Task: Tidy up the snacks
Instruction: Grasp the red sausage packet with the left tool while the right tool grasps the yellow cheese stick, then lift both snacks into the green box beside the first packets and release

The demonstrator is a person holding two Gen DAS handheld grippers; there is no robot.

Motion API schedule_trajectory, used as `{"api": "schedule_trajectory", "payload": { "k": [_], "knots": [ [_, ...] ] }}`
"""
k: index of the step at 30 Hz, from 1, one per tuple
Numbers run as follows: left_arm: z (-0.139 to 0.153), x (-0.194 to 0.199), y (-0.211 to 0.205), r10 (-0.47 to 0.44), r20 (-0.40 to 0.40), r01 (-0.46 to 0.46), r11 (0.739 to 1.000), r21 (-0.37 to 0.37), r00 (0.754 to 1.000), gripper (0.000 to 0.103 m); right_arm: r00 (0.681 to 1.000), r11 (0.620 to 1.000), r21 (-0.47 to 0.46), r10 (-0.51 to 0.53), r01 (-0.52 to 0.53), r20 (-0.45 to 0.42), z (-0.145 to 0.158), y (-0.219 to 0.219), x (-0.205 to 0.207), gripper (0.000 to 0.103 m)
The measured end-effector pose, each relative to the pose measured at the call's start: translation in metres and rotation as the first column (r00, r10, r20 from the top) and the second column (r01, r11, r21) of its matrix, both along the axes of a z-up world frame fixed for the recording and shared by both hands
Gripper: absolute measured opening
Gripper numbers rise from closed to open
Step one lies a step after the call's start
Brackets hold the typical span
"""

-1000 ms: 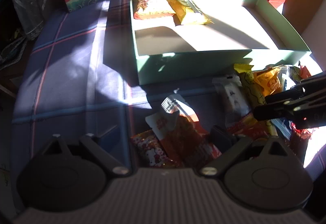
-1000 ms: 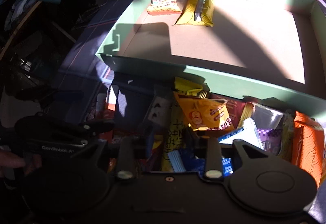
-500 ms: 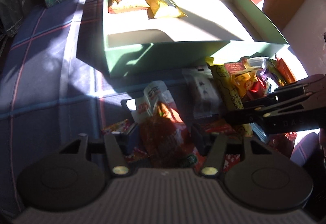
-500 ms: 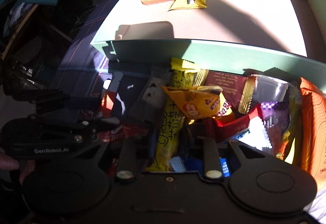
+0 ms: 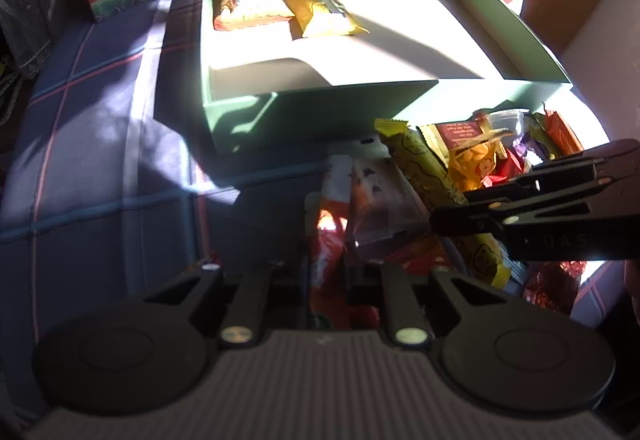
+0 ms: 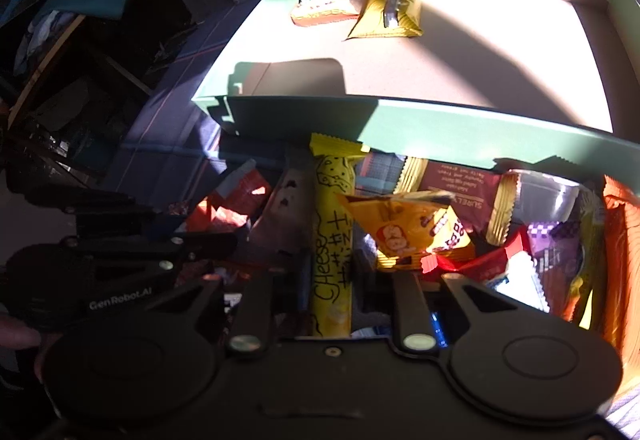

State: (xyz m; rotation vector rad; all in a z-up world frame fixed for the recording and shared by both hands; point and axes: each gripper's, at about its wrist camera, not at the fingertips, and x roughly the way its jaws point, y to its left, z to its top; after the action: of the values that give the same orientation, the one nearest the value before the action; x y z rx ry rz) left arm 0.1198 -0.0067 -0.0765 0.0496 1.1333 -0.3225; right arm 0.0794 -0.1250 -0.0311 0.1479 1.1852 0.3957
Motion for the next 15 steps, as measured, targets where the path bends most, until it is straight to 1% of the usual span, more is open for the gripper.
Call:
{"api": "schedule_trajectory", "payload": {
  "k": [4, 6, 8, 12, 15],
  "knots": [
    [0.009, -0.005, 0.009, 0.029, 0.003, -0.029, 0.999, -0.013, 1.0, 0.015, 1.0, 1.0, 0.026, -0.006, 0.006, -0.008, 0.006, -0.004, 0.0, 0.021],
    [0.016, -0.008, 0.013, 0.038, 0.022, -0.038, 0.999, -0.024, 0.999, 0.015, 1.0, 0.999, 0.033, -0.007, 0.007, -0.007, 0.009, -0.005, -0.001, 0.021],
    [0.025, -0.012, 0.014, 0.048, 0.042, -0.046, 0.998, -0.036, 0.998, 0.015, 1.0, 0.998, 0.061, 0.003, -0.002, -0.007, 0.015, -0.005, -0.003, 0.021],
    [0.045, -0.014, 0.021, 0.072, 0.078, -0.067, 0.996, -0.062, 0.994, 0.015, 1.0, 0.995, 0.097, 0.008, -0.01, 0.018, 0.034, -0.005, -0.004, 0.02],
    [0.065, -0.005, 0.022, 0.08, 0.121, -0.069, 0.993, -0.092, 0.989, 0.016, 0.998, 0.992, 0.129, -0.013, 0.004, 0.068, 0.057, -0.007, 0.006, 0.02]
  ]
}}
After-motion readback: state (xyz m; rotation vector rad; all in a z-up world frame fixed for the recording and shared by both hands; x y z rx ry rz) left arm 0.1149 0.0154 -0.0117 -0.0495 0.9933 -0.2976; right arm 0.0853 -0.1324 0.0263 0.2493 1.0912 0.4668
